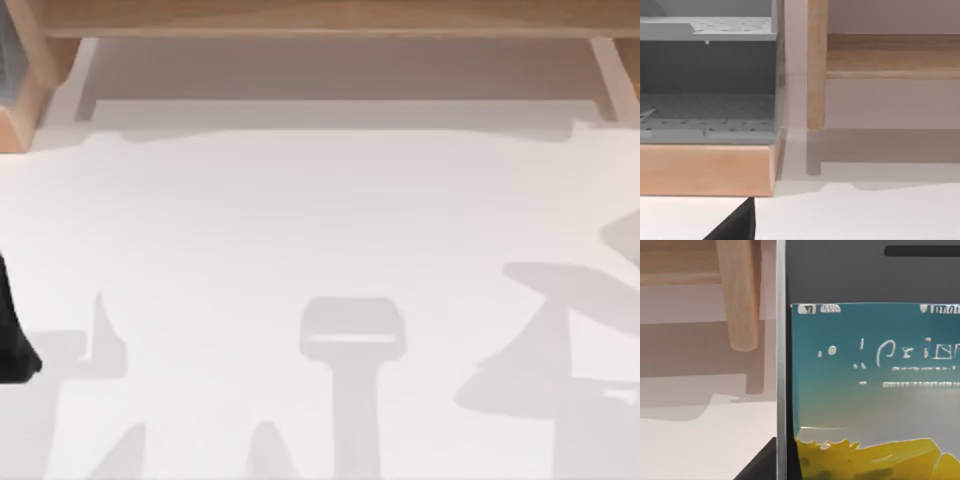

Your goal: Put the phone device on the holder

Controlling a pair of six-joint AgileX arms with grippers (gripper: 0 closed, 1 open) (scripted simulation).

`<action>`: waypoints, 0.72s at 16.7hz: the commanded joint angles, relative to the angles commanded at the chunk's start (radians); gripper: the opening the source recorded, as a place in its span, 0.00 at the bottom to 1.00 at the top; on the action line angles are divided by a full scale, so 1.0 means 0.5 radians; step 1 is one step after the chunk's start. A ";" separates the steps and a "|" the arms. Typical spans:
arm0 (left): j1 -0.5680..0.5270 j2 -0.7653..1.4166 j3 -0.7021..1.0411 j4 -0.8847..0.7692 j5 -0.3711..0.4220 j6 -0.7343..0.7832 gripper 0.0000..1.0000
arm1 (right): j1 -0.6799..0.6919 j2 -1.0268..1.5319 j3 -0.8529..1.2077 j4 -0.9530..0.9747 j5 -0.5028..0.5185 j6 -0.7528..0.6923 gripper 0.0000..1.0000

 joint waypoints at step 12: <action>0.000 0.000 0.000 0.000 0.000 0.000 1.00 | -0.014 -0.054 0.138 0.098 -0.131 -0.019 0.00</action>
